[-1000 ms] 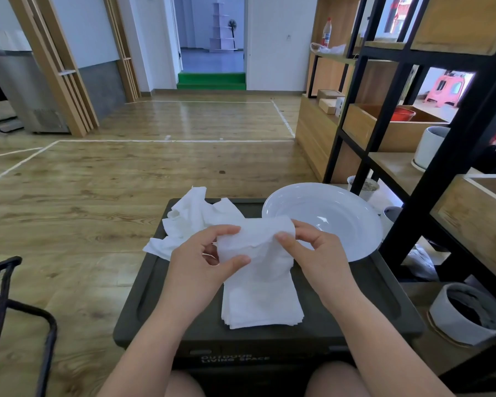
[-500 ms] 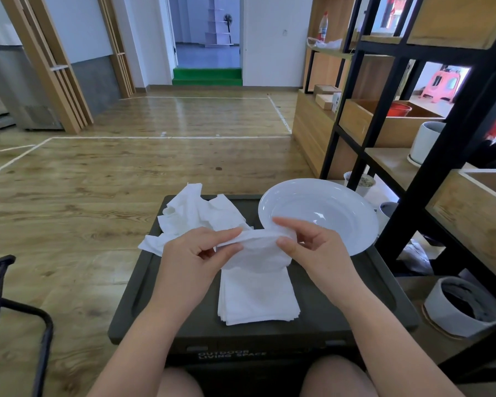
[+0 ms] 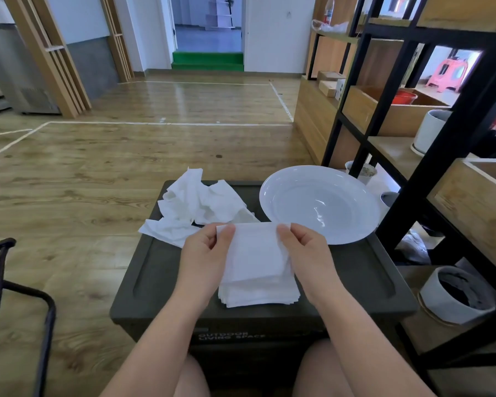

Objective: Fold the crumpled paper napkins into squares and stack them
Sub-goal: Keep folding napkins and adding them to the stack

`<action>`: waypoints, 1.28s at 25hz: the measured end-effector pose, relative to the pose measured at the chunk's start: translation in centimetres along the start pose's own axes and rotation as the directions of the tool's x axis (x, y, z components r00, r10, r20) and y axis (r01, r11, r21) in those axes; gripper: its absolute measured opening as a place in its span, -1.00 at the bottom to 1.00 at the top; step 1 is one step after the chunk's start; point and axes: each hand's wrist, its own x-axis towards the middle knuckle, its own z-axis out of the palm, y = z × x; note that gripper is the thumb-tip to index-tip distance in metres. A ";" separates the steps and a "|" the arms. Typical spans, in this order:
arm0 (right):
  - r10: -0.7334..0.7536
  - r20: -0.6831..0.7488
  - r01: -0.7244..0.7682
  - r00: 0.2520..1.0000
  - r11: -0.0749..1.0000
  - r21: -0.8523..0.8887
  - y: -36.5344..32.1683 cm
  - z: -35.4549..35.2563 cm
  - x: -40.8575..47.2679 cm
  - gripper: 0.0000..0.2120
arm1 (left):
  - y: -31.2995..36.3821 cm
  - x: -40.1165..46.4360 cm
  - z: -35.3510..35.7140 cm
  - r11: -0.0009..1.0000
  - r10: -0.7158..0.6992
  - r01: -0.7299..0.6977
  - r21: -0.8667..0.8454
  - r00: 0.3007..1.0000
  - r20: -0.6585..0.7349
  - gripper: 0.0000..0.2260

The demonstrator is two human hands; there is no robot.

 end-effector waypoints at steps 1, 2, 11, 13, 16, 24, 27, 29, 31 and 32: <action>-0.011 -0.061 0.005 0.998 0.996 -0.089 0.7 0.3 0.0 -0.66 | -0.7 0.0 0.4 0.998 -0.045 0.046 0.036 0.999 -0.024 -0.79; -0.035 -0.102 0.014 0.994 0.980 -0.198 1.3 0.5 0.0 -0.65 | -1.4 -0.1 0.6 0.993 -0.065 0.069 0.098 0.997 -0.040 -0.76; -0.093 -0.177 -0.029 0.980 0.808 -0.588 3.4 -0.7 0.6 -0.79 | -3.5 0.5 0.4 0.932 -0.084 0.098 0.350 0.995 -0.053 -0.81; -0.073 -0.171 -0.045 0.983 0.799 -0.600 3.8 -0.6 0.6 -0.80 | -3.6 0.5 0.3 0.913 -0.091 0.106 0.394 0.994 -0.057 -0.85; -0.024 -0.194 -0.110 0.981 0.752 -0.650 4.2 -0.5 0.5 -0.77 | -3.6 -0.1 0.5 0.853 -0.054 0.102 0.512 0.993 -0.109 -0.81; -0.205 0.260 0.330 0.943 0.655 -0.680 4.1 -1.0 0.1 -0.84 | -3.9 -0.1 -0.9 0.782 0.155 -0.369 0.502 0.896 0.416 -0.79; -0.145 0.374 0.366 0.916 0.683 -0.632 4.3 -2.5 -0.1 -0.74 | -4.1 0.3 -3.0 0.793 0.086 -0.375 0.480 0.849 0.522 -0.64; -0.131 0.403 0.376 0.906 0.686 -0.623 4.4 -3.1 -0.1 -0.68 | -3.7 0.9 -3.5 0.772 0.034 -0.388 0.503 0.816 0.577 -0.62; -0.127 0.408 0.377 0.904 0.685 -0.623 4.2 -3.1 -0.2 -0.66 | -3.0 2.0 -3.1 0.729 0.046 -0.413 0.546 0.826 0.562 -0.69; -0.123 0.407 0.374 0.905 0.684 -0.626 4.0 -3.1 -0.2 -0.66 | -2.6 2.8 -2.7 0.719 0.102 -0.408 0.563 0.863 0.495 -0.72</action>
